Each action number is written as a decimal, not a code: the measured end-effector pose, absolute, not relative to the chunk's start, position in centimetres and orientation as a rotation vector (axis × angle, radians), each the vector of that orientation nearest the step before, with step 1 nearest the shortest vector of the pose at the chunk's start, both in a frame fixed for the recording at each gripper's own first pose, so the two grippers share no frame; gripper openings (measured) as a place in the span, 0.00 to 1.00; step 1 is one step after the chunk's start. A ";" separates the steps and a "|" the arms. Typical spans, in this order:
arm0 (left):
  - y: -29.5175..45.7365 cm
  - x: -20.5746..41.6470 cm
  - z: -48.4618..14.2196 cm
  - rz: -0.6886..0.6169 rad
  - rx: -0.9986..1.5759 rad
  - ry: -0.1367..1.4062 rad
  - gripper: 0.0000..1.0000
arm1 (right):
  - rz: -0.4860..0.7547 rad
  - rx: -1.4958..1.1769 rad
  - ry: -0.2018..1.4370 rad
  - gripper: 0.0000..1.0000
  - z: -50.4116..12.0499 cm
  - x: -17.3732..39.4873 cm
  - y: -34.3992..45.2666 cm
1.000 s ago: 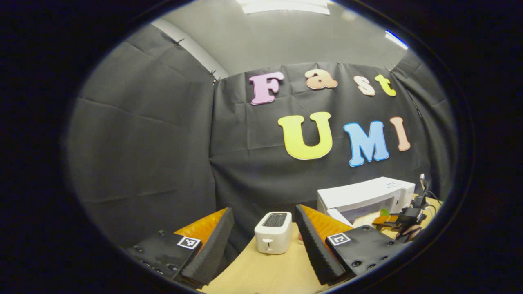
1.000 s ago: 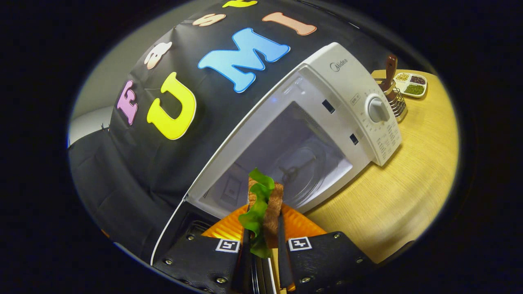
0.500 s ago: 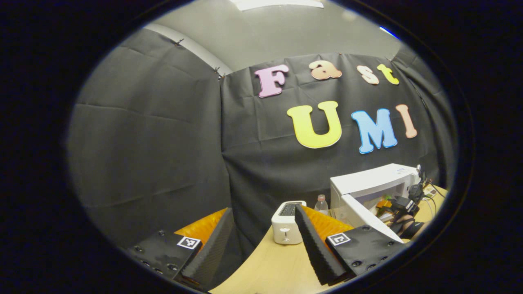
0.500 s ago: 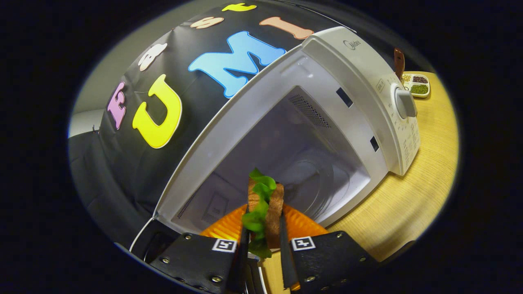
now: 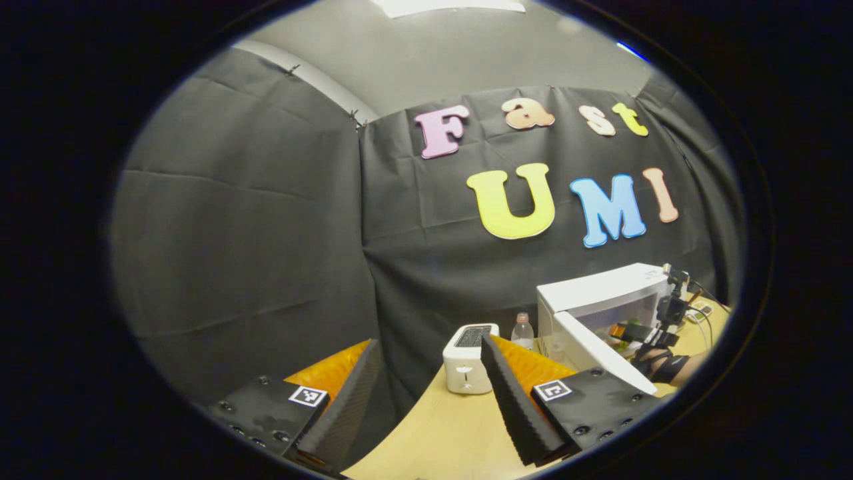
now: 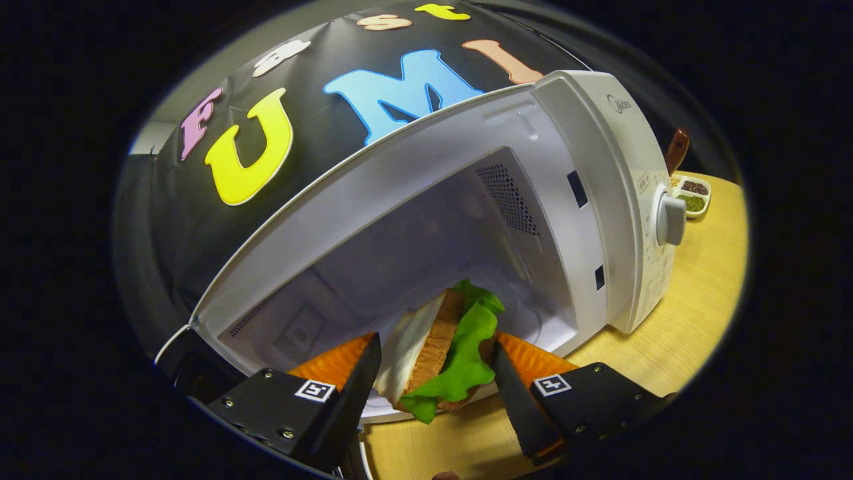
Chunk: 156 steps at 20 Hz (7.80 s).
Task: Open the microwave oven with the left hand, put the food in, and close the microwave oven.
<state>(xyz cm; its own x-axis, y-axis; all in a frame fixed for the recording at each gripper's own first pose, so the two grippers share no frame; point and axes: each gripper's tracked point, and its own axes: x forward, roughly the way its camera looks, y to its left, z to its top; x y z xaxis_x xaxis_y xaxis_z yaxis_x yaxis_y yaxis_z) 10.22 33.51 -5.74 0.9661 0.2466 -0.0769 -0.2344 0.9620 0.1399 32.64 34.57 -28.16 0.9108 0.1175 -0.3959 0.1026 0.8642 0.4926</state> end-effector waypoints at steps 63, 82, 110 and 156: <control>11.5 8.1 -18.3 0.171 0.065 0.220 0.07 | 0.174 0.035 0.190 0.98 -7.3 1.5 5.0; -1.6 15.8 -18.4 -0.233 0.032 0.245 0.07 | 0.057 0.045 0.212 0.98 -7.2 3.4 5.0; -12.0 30.2 -20.1 -0.491 0.036 0.232 0.07 | -0.226 0.024 0.233 0.93 -8.9 4.3 2.0; -3.7 5.5 -0.7 -0.151 -0.034 0.026 0.07 | 0.147 0.082 0.123 0.98 -3.9 -3.1 2.8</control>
